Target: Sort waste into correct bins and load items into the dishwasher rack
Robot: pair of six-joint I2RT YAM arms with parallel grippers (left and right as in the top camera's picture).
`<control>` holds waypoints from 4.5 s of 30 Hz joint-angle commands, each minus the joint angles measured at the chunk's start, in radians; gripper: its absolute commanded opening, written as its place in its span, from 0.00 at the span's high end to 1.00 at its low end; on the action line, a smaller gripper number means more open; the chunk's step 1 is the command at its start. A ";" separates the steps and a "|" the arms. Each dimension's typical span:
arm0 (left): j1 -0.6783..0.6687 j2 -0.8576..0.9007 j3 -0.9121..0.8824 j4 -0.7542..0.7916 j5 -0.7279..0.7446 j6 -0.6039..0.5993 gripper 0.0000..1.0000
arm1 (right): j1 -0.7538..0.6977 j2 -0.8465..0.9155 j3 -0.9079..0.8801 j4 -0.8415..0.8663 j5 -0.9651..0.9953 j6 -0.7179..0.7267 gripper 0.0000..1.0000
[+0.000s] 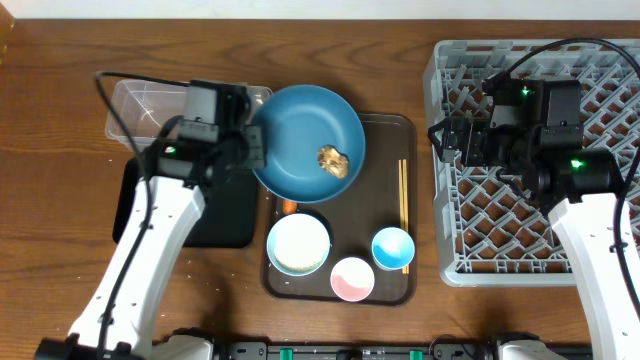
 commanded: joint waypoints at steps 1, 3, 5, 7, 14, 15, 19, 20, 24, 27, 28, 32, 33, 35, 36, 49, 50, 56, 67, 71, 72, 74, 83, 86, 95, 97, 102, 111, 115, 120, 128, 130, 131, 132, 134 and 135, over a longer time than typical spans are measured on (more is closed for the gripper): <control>0.036 -0.041 0.027 -0.012 -0.003 0.027 0.94 | -0.015 0.002 0.014 0.003 0.003 0.013 0.01; 0.049 -0.052 0.027 -0.039 -0.030 0.048 0.94 | -0.015 0.002 0.014 0.002 0.003 0.013 0.01; 0.058 -0.057 0.027 -0.069 -0.047 0.051 0.94 | -0.015 0.002 0.014 0.001 0.003 0.013 0.01; 0.058 -0.057 0.027 -0.096 -0.053 0.060 0.94 | -0.015 0.002 0.014 0.003 0.003 0.013 0.01; 0.062 -0.058 0.027 -0.330 -0.561 -0.101 0.94 | -0.015 0.002 0.014 -0.005 0.003 0.013 0.01; 0.062 -0.061 0.027 -0.361 -0.630 -0.127 0.94 | -0.015 0.002 0.014 -0.004 0.003 0.013 0.01; 0.059 -0.072 0.027 -0.430 -0.835 -0.235 0.94 | -0.015 0.002 0.014 0.004 0.003 0.013 0.01; 0.059 -0.074 0.027 -0.441 -0.871 -0.252 0.94 | -0.015 0.002 0.014 0.005 0.003 0.013 0.01; 0.043 -0.077 0.026 -0.505 -1.014 -0.338 0.94 | -0.015 0.002 0.014 0.005 0.003 0.013 0.01; 0.005 -0.077 0.026 -0.530 -1.103 -0.341 0.94 | -0.015 0.002 0.014 0.010 0.003 0.013 0.01; -0.011 -0.077 0.026 -0.534 -1.135 -0.341 0.94 | -0.015 0.002 0.014 0.011 0.003 0.013 0.01; -0.084 -0.074 0.025 -0.537 -1.218 -0.340 0.94 | -0.015 0.002 0.014 0.027 0.003 0.013 0.01; -0.098 -0.070 0.023 -0.537 -1.218 -0.340 0.94 | -0.015 0.002 0.014 0.030 0.003 0.013 0.01; -0.129 -0.055 0.009 -0.538 -1.219 -0.338 0.94 | -0.015 0.002 0.014 0.031 0.003 0.013 0.01; -0.142 -0.044 0.000 -0.539 -1.223 -0.328 0.94 | -0.015 0.002 0.014 0.031 0.003 0.013 0.01; -0.241 0.074 -0.008 -0.598 -1.454 -0.320 0.94 | -0.015 0.002 0.014 0.021 0.003 0.013 0.01; -0.241 0.072 -0.008 -0.598 -1.454 -0.321 0.94 | -0.015 0.002 0.014 0.021 0.003 0.013 0.01; -0.241 0.040 -0.007 -0.597 -1.454 -0.321 0.94 | -0.015 0.002 0.014 0.021 0.003 0.012 0.01; -0.241 0.035 -0.006 -0.594 -1.454 -0.290 0.94 | -0.015 0.002 0.014 0.018 0.003 0.013 0.01; -0.241 0.035 -0.006 -0.598 -1.479 -0.274 0.94 | -0.015 0.002 0.014 0.013 0.003 0.013 0.01; -0.243 0.034 -0.006 -0.604 -1.502 -0.242 0.94 | -0.015 0.002 0.014 0.010 0.003 0.013 0.01; -0.261 0.034 -0.006 -0.609 -1.561 -0.193 0.94 | -0.015 0.002 0.014 0.005 0.003 0.013 0.01; -0.294 0.035 -0.006 -0.584 -1.508 -0.205 0.94 | -0.015 0.002 0.014 0.002 0.003 0.013 0.01; -0.294 0.031 -0.006 -0.583 -1.461 -0.264 0.94 | -0.015 0.002 0.014 -0.002 0.003 0.013 0.01; -0.294 -0.113 0.104 -0.451 -1.113 -0.255 0.94 | -0.015 0.002 0.014 0.003 -0.045 0.013 0.01; -0.294 -0.166 0.116 -0.336 -0.888 -0.183 0.94 | -0.015 0.002 0.014 0.027 -0.121 0.013 0.02; -0.294 -0.229 0.116 -0.131 -0.456 -0.099 0.94 | 0.004 0.002 0.014 0.116 -0.368 0.012 0.10; -0.294 -0.206 0.116 -0.039 -0.222 -0.099 0.94 | 0.149 0.003 0.014 0.189 -0.449 0.000 0.18; -0.295 -0.207 0.116 -0.010 -0.153 -0.100 0.94 | 0.203 0.013 0.014 0.191 -0.372 -0.001 0.41; -0.295 -0.208 0.116 0.041 -0.063 -0.100 0.94 | 0.233 0.036 0.014 0.202 -0.344 -0.002 0.78; -0.295 -0.217 0.116 0.054 -0.064 -0.099 0.02 | 0.187 -0.006 0.016 0.174 -0.015 -0.001 0.99; -0.294 -0.233 0.116 0.054 -0.064 -0.099 0.02 | 0.140 -0.042 0.016 0.151 0.171 0.004 0.99; -0.294 -0.242 0.116 0.055 -0.064 -0.099 0.02 | 0.117 -0.058 0.016 0.142 0.258 0.014 0.99; -0.294 -0.251 0.116 0.055 -0.065 -0.099 0.02 | 0.088 -0.075 0.016 0.133 0.369 0.033 0.99; -0.294 -0.270 0.116 0.058 -0.065 -0.099 0.02 | 0.032 -0.099 0.016 0.113 0.566 0.063 0.99; -0.294 -0.279 0.116 0.060 -0.066 -0.099 0.02 | 0.006 -0.106 0.016 0.105 0.650 0.071 0.99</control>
